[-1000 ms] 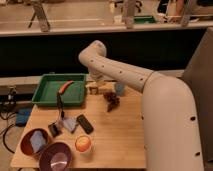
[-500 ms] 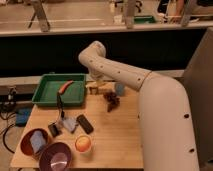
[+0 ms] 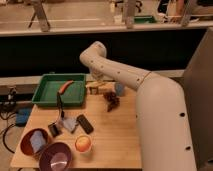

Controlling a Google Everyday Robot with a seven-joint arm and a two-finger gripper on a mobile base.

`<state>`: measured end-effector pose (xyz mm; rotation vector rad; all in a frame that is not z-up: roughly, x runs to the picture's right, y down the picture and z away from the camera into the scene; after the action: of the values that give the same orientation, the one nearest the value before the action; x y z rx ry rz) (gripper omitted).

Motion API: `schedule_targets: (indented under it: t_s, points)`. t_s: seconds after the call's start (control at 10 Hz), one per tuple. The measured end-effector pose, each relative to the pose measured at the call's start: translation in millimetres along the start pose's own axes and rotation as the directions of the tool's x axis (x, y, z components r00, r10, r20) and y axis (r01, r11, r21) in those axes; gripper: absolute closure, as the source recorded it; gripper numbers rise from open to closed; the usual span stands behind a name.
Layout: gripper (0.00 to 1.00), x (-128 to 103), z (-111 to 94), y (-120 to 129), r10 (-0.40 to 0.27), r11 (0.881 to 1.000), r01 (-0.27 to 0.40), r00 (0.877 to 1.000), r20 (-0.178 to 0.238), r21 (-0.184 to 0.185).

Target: Place banana in purple bowl

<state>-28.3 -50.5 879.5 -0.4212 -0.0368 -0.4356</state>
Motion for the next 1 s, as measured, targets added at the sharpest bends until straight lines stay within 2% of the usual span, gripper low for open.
schedule_targets:
  t_s: [0.2, 0.5, 0.6, 1.0]
  points:
    - [0.56, -4, 6, -2, 0.041, 0.999, -0.041, 0.998, 0.042, 0.011]
    - [0.26, -13, 17, -9, 0.107, 0.993, -0.11, 0.991, 0.08, 0.039]
    - [0.21, -15, 20, -11, 0.122, 0.991, -0.127, 0.989, 0.086, 0.048]
    - [0.2, -20, 29, -13, 0.149, 0.985, -0.157, 0.983, 0.105, 0.077]
